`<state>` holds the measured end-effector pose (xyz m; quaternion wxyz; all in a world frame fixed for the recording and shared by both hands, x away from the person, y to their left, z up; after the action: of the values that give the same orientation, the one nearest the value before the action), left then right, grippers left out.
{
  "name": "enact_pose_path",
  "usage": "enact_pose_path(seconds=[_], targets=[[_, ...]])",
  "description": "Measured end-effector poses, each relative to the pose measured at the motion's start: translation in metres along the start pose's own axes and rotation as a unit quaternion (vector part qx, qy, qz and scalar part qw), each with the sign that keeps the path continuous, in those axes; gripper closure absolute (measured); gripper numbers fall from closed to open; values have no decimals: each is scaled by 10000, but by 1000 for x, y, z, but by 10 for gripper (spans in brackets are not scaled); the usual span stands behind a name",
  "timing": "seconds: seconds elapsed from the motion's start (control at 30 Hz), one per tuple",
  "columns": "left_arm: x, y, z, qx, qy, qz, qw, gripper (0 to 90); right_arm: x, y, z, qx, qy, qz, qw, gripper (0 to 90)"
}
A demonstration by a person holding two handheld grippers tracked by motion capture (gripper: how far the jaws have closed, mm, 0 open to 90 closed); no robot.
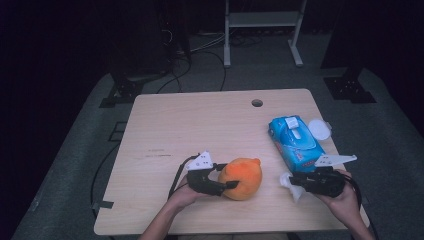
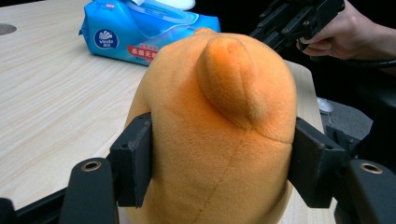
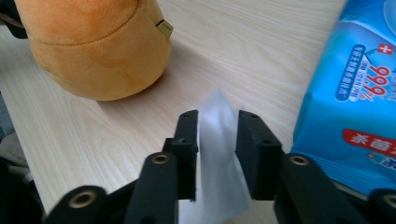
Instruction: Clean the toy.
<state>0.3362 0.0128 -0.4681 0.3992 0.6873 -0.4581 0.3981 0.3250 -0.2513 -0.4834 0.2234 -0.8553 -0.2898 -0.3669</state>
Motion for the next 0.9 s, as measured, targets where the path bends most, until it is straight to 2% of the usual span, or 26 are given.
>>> enact_pose_path(seconds=[0.13, 0.2, 0.27, 0.3, 0.33, 0.37, 0.47, 0.5, 0.53, 0.63, 0.73, 0.83, 0.87, 0.9], targets=[[1, -1, 1, -14, 39, -67, 10000, 340, 7, -2, -5, 54, 126, -7, 9999, 590], [2, -1, 1, -28, 69, -80, 9999, 346, 16, -11, -1, 181, 157, -36, 9997, 572], [5, 0, 0, -8, 90, -56, 9999, 353, 29, -27, 6, 370, 246, -210, 9988, 570], [5, 0, 0, -8, 90, -56, 9999, 358, 29, -27, 6, 370, 246, -210, 9988, 570], [6, 0, 0, 10, 95, -25, 10000, 358, 37, -36, 10, 480, 293, -286, 9980, 570], [7, 0, -3, 33, 91, 17, 10000, 365, 56, -57, 23, 714, 372, -482, 9956, 571], [12, -2, -11, 115, 135, 9, 9998, 369, 77, -78, 39, 1008, 467, -598, 9920, 580], [15, -5, -17, 215, 164, 14, 9996, 370, 84, -83, 45, 997, 490, -652, 9917, 580], [18, -9, -24, 374, 180, 85, 9991, 370, 90, -85, 50, 933, 550, -711, 9916, 582], [24, -18, -41, 756, 271, 169, 9966, 370, 107, -87, 65, 1112, 736, -512, 9897, 586], [18, -24, -42, 1145, -2, 325, 9929, 365, 113, -86, 81, 1072, 613, -498, 9911, 585], [4, -21, -29, 1133, -371, 362, 9922, 348, 111, -82, 86, 1048, 553, -439, 9920, 574], [3, -18, -24, 1083, -367, 400, 9926, 339, 111, -81, 85, 1055, 561, -412, 9920, 573], [3, -14, -20, 1079, -438, 472, 9921, 329, 110, -80, 84, 1068, 581, -390, 9918, 568]])
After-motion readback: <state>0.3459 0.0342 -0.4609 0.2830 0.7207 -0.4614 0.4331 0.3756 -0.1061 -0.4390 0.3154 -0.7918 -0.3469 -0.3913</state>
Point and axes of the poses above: each handheld gripper's, and its own axes: z roughly forward along the jaws, x roughly out of its top, y roughly to its right, the point moved 8 cm from there along z, roughly forward along the jaws, and after that the axes turned 4 degrees about -x, right-handed, at the moved point
